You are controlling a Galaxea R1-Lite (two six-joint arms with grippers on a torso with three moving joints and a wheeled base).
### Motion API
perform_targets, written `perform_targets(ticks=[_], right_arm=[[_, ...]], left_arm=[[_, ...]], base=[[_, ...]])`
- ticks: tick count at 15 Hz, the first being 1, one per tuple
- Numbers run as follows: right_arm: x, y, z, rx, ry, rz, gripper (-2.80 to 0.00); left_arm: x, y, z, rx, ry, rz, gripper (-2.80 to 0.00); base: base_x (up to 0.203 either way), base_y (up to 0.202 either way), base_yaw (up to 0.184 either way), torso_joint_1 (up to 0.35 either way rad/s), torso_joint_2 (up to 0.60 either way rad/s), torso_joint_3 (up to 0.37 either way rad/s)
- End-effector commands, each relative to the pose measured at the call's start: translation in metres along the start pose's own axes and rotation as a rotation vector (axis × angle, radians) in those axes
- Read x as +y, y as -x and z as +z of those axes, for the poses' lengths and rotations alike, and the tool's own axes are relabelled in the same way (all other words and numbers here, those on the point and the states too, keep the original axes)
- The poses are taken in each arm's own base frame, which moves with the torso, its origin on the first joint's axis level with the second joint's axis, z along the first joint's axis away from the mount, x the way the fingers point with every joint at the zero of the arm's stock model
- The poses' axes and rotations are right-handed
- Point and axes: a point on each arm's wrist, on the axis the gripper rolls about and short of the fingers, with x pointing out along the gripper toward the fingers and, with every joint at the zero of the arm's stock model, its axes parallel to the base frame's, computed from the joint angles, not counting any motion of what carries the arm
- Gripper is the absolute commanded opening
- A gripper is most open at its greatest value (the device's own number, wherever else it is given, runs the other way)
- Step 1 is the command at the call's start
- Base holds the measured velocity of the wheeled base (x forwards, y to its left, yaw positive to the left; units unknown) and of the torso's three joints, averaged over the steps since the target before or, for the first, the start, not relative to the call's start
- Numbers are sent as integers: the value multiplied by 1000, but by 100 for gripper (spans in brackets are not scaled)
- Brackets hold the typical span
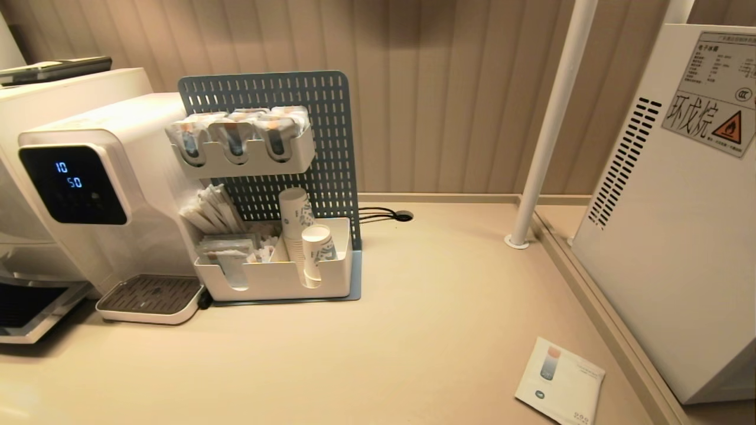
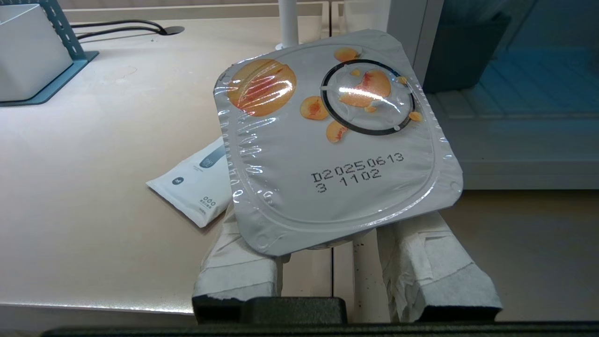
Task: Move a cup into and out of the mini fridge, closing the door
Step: Put the yoghurt in the freezer
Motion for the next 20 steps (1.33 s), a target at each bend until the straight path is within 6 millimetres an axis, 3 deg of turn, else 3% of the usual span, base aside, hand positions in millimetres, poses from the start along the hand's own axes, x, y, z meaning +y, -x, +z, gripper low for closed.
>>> perform_targets(ticks=[1,16,20], right_arm=[[0,0,0,1,0,1,-280],[0,0,0,3,-2,1,-280],[0,0,0,3,-2,1,-280]], left_arm=[[0,0,0,3,0,1,-280],[0,0,0,3,2,1,-280],[0,0,0,3,0,1,-280]], base=[[0,0,0,0,0,0],[0,0,0,0,6,116],[0,0,0,-290,244,-39]])
